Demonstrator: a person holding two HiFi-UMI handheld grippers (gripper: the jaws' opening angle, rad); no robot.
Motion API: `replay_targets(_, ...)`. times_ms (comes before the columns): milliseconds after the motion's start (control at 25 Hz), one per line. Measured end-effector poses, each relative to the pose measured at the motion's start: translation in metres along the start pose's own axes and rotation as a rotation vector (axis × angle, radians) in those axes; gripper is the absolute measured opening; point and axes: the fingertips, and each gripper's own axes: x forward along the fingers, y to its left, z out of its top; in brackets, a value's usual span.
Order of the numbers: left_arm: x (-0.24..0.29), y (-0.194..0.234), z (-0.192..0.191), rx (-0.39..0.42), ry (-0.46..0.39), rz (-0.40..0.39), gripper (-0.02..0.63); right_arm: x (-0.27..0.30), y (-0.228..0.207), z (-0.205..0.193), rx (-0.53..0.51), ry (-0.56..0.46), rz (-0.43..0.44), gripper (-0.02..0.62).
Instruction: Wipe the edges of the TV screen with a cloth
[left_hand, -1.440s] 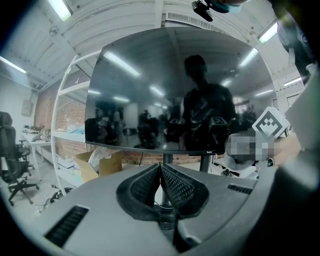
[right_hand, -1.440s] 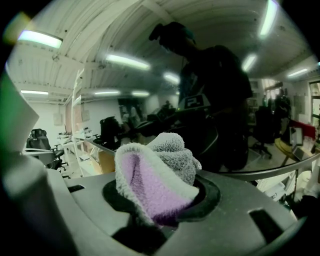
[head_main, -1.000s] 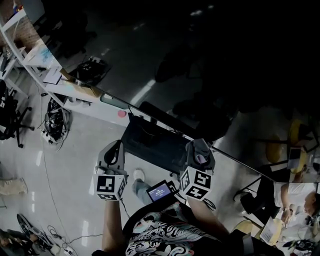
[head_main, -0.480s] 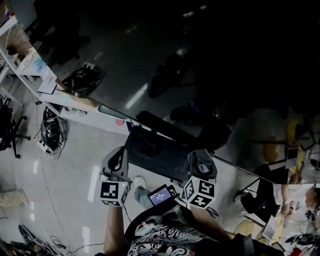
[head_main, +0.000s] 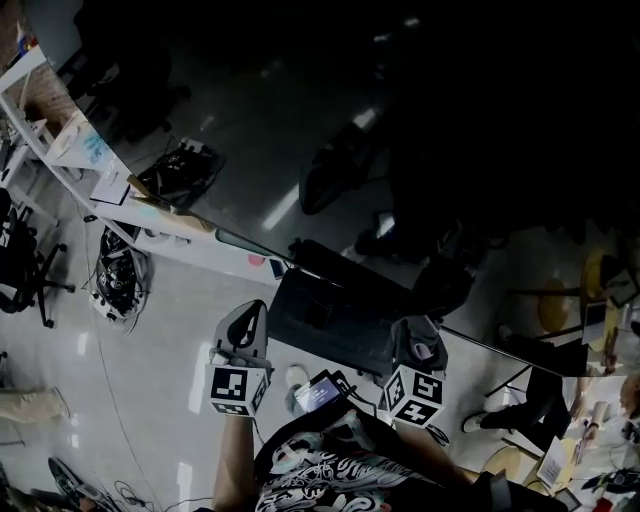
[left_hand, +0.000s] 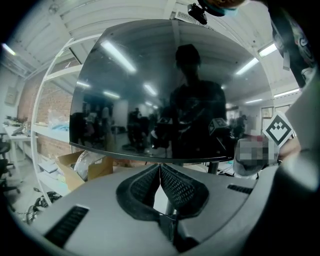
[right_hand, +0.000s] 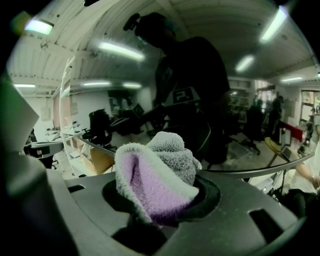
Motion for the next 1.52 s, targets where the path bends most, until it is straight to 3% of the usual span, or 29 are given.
replay_targets(600, 0.037, 0.009, 0.033, 0.043, -0.019, -0.074, 0.017, 0.002, 0.005, 0.008, 0.045, 0.008, -0.038, 0.210)
replay_targets(1000, 0.042, 0.007, 0.035, 0.067, -0.022, -0.108, 0.017, 0.001, 0.012, 0.009, 0.039, 0.000, -0.041, 0.210)
replay_targets(1520, 0.051, 0.031, 0.044, 0.089, -0.052, -0.183, 0.017, 0.010, 0.018, 0.005, 0.078, 0.008, -0.138, 0.210)
